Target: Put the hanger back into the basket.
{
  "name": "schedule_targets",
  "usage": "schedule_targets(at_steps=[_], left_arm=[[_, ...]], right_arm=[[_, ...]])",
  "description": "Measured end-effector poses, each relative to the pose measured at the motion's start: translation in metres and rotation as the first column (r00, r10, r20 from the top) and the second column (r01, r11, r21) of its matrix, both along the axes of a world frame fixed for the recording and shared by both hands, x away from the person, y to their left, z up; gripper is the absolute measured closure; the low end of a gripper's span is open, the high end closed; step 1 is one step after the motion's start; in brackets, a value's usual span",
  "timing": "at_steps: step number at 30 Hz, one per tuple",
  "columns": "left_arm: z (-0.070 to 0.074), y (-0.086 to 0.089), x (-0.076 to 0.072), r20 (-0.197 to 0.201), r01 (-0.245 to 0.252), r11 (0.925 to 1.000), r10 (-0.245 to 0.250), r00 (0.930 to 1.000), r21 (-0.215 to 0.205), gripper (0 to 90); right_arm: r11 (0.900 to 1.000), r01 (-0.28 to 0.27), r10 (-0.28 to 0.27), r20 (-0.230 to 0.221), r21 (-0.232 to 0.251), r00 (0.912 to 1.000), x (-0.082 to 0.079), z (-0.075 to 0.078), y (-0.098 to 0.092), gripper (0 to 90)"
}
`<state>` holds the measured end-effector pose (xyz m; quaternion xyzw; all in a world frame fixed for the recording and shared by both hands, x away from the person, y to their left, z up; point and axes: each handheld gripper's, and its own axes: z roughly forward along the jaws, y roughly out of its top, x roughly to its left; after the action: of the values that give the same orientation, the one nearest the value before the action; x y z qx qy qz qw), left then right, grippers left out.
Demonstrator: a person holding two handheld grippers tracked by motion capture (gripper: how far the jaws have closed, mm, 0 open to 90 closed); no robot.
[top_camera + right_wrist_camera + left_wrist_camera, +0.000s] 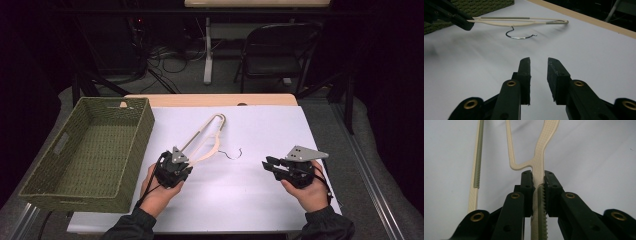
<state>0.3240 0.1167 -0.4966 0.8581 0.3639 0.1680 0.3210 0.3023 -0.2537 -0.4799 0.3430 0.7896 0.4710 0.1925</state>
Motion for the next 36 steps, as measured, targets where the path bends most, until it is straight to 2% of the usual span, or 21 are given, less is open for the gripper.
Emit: schedule_targets(at_steps=[4,6,10,16,23,26,28,29,31,32,34,35,36], left_arm=[[0.006,0.002,0.000,0.013,0.005,0.9998,-0.005,0.9999,-0.017,80.4],[0.011,0.007,0.001,0.022,0.003,0.9985,-0.002,0.9997,-0.055,80.4],[0.017,0.013,-0.001,0.045,-0.001,0.9962,0.005,0.9990,-0.087,80.6],[0.027,0.023,-0.003,0.047,-0.009,0.9947,0.014,0.9988,-0.103,80.8],[0.047,0.036,-0.004,0.107,-0.030,0.9939,0.042,0.9934,-0.106,81.9],[0.059,0.041,-0.003,0.114,-0.031,0.9920,0.045,0.9925,-0.122,82.5],[0.070,0.044,-0.002,0.136,-0.040,0.9936,0.054,0.9893,-0.106,85.3],[0.070,0.044,-0.002,0.136,-0.040,0.9936,0.054,0.9893,-0.106,85.5],[0.075,0.048,0.001,0.121,-0.026,0.9896,0.043,0.9917,-0.141,85.5],[0.079,0.049,0.000,0.136,-0.038,0.9904,0.056,0.9891,-0.133,85.5],[0.080,0.050,0.000,0.140,-0.039,0.9907,0.057,0.9885,-0.130,85.5],[0.084,0.053,0.000,0.142,-0.041,0.9882,0.062,0.9879,-0.147,85.5],[0.084,0.053,0.000,0.142,-0.041,0.9882,0.062,0.9879,-0.147,85.5]], right_arm=[[1.000,-0.005,0.006,-0.018,0.008,0.9998,-0.001,-0.007,0.001,71.5],[1.000,-0.020,0.020,-0.023,-0.002,0.9995,0.000,-0.010,0.007,71.2],[0.999,-0.047,0.047,-0.035,-0.011,0.9983,0.002,-0.014,0.018,70.8],[0.998,-0.060,0.058,-0.044,-0.028,0.9973,0.003,-0.019,0.022,70.4],[0.999,-0.040,0.038,-0.078,-0.015,0.9962,0.004,-0.030,0.013,70.2],[0.999,-0.034,0.033,-0.086,-0.010,0.9957,0.004,-0.033,0.012,70.2],[1.000,-0.027,0.027,-0.098,-0.005,0.9949,0.005,-0.036,0.010,70.3],[1.000,-0.027,0.027,-0.098,-0.005,0.9949,0.005,-0.036,0.010,70.3],[1.000,-0.025,0.024,-0.100,-0.008,0.9947,0.005,-0.037,0.009,70.2],[1.000,-0.020,0.020,-0.099,-0.003,0.9949,0.005,-0.038,0.008,70.2],[1.000,-0.020,0.019,-0.102,-0.006,0.9946,0.005,-0.038,0.008,70.2],[1.000,-0.015,0.015,-0.102,-0.003,0.9947,0.005,-0.038,0.006,70.3],[1.000,-0.015,0.015,-0.102,-0.003,0.9947,0.005,-0.038,0.006,70.3]])
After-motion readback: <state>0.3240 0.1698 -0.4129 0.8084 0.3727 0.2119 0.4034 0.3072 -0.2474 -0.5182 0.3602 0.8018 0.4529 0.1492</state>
